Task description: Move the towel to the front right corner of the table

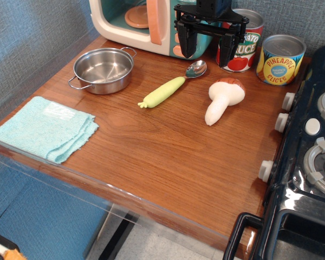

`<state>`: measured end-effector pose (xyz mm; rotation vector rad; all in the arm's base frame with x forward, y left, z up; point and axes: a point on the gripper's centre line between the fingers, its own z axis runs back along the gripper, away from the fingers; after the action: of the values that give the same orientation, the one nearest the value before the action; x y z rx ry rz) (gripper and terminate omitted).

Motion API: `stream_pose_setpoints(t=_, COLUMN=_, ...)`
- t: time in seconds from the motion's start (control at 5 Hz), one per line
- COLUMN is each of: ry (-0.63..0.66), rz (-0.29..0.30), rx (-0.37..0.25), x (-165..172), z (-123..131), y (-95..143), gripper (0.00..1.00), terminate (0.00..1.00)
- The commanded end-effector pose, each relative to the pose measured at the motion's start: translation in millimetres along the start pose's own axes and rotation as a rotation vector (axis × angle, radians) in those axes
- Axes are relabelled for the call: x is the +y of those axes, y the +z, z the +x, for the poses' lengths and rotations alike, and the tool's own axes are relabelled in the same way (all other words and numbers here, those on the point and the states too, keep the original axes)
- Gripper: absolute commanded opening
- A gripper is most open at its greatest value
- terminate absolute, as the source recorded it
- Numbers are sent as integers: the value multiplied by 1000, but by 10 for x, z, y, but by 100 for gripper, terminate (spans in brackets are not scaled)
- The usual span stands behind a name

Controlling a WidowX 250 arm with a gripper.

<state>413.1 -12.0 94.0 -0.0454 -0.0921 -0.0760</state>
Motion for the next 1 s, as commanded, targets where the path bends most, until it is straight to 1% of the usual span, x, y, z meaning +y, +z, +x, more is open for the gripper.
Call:
stream_pose_setpoints(t=0.0, ry=0, rz=0, rx=0, x=0, z=0, y=0, gripper=100, terminate=0)
stream_pose_setpoints(t=0.2, ry=30, rz=19, rx=-38, x=212, z=-283, y=120, gripper=100, terminate=0)
stream_pose_setpoints(t=0.4, ry=59, rz=4, rx=-69, x=443, z=-608, y=199, gripper=100, terminate=0)
stream_pose_setpoints(t=0.6, ry=69, rz=18, rx=-81, x=766, z=-980, y=202, gripper=100, terminate=0)
stream_pose_setpoints(t=0.8, ry=75, rz=28, rx=-58, x=1146, z=-1311, y=110, gripper=100, terminate=0)
